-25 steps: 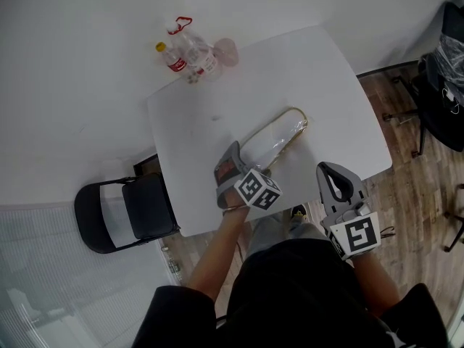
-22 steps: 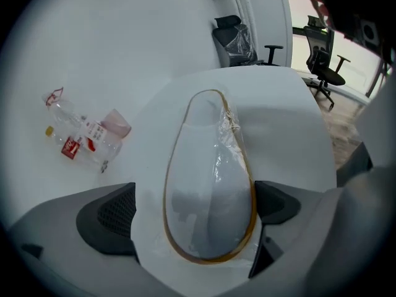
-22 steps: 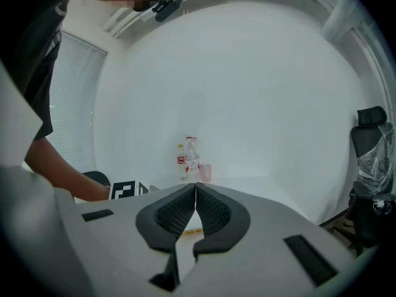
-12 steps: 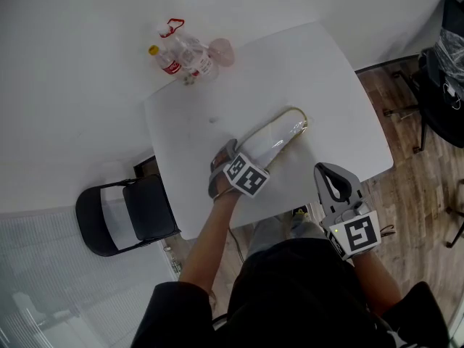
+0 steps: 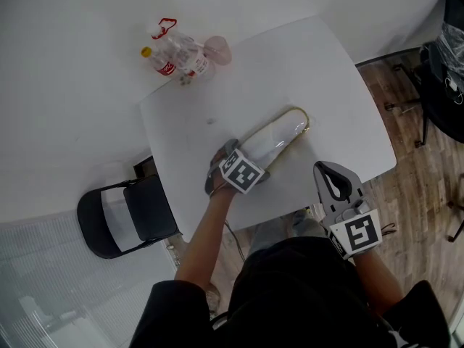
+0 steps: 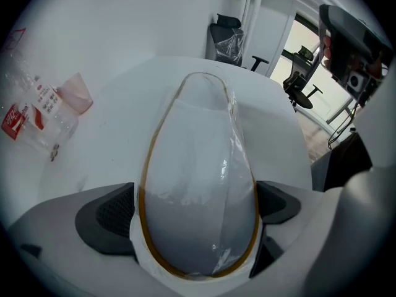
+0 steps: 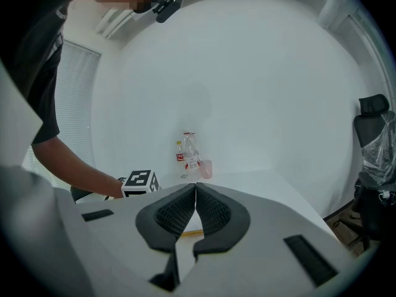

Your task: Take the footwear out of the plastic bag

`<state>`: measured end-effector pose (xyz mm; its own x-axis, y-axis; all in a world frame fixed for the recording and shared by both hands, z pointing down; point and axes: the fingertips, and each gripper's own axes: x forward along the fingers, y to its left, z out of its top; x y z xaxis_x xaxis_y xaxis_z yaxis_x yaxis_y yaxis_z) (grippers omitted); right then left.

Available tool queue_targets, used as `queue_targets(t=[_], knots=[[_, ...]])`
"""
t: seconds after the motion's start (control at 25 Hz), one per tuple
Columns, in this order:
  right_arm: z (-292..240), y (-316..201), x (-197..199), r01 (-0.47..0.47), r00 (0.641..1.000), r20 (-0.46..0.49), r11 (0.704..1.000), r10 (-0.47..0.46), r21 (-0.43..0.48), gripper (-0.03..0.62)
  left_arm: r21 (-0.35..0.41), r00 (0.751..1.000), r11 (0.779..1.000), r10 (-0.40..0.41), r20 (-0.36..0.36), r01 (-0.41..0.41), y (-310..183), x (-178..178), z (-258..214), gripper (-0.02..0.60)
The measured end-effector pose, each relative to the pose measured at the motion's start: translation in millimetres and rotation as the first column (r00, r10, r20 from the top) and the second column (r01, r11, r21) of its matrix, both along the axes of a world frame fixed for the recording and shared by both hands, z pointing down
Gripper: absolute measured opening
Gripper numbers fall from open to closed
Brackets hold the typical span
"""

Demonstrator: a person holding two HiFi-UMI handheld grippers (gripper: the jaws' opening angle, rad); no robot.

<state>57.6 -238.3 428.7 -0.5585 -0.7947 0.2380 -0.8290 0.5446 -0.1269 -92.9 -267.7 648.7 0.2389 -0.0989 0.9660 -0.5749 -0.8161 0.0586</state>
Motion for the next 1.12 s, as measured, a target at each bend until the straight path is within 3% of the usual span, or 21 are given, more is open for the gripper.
queue_targets(t=[0.24,0.6,1.12], knots=[[8.3,-4.4,3.5,-0.013,1.000,0.017,1.000,0.013,-0.024,0.018,-0.040,1.000,0.999,0.003,-0.018,-0.003,1.0,2.5,2.4,0.581],[7.4,-10.3,0.7,-0.009,0.999,0.039,1.000,0.010,-0.018,0.018,-0.011,1.000,1.000,-0.009,-0.022,0.009,4.3,3.5,0.0,0.577],[-8.5,-11.5,18.5,-0.036,0.999,0.023,0.999,0.036,0.029,0.018,0.168,0.994,0.985,0.043,-0.105,-0.025,14.3,-7.8,-28.6,0.571]])
